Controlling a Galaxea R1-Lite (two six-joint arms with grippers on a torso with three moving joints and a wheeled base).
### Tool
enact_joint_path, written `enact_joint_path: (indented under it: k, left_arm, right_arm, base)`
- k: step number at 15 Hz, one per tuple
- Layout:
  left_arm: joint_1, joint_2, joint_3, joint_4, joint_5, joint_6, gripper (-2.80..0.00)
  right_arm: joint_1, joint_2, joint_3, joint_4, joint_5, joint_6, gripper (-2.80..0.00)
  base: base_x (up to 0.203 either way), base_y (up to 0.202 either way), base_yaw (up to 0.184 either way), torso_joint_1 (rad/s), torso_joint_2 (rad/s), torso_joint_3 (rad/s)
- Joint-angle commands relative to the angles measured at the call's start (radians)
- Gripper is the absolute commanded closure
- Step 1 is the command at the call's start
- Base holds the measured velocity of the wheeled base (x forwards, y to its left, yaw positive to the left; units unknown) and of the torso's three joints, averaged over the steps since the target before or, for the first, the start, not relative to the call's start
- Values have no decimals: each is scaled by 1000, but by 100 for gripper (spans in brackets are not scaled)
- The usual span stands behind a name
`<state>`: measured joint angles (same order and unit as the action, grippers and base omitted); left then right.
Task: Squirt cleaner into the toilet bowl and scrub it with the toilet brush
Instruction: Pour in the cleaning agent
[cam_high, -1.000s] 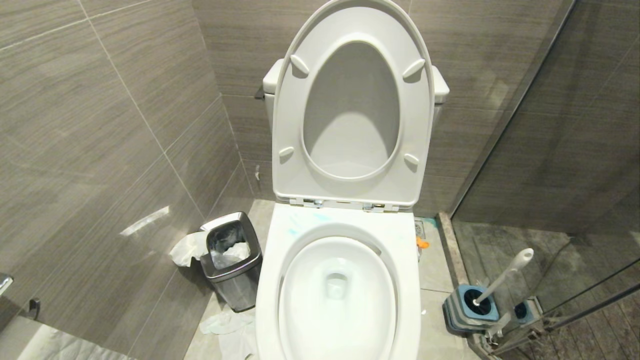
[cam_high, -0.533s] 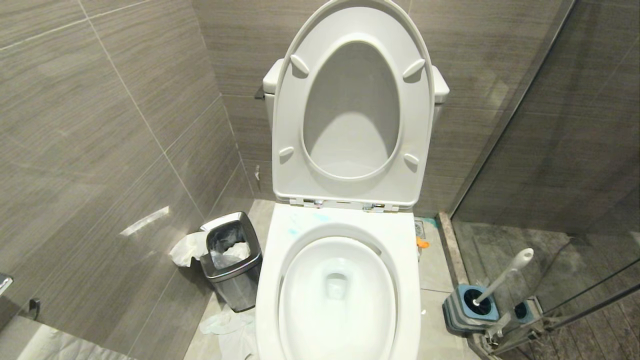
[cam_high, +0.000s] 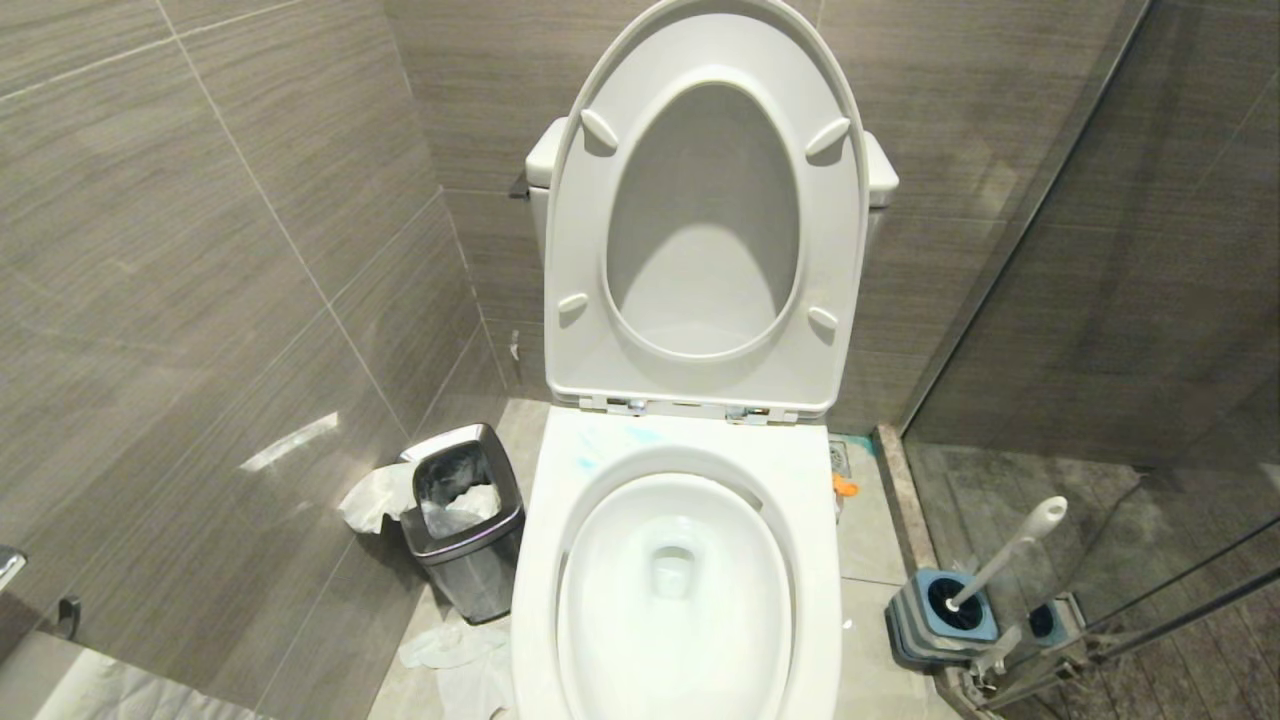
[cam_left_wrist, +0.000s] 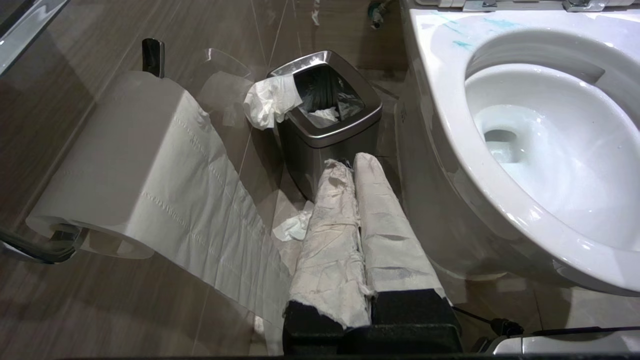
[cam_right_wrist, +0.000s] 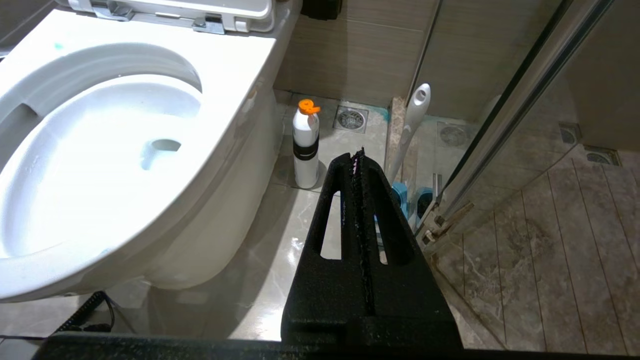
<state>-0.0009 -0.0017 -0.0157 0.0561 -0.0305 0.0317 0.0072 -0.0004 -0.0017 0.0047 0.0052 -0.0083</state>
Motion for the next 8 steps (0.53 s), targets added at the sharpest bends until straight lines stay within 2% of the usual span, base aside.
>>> enact_joint_path:
  k: [1, 3, 8]
  left_arm:
    - [0, 3, 0, 2, 1, 1, 0]
    - [1, 2, 0, 2, 1, 1, 0]
    - [1, 3, 0, 2, 1, 1, 0]
  right_arm:
    - [0, 0, 1, 0, 4, -45, 0]
    - [0, 0, 0, -5, 26, -110, 0]
    - [0, -1, -4, 1, 28, -89, 0]
  base:
    - [0, 0, 0, 0, 0, 0]
    - [0, 0, 0, 0, 0, 0]
    - [0, 0, 0, 0, 0, 0]
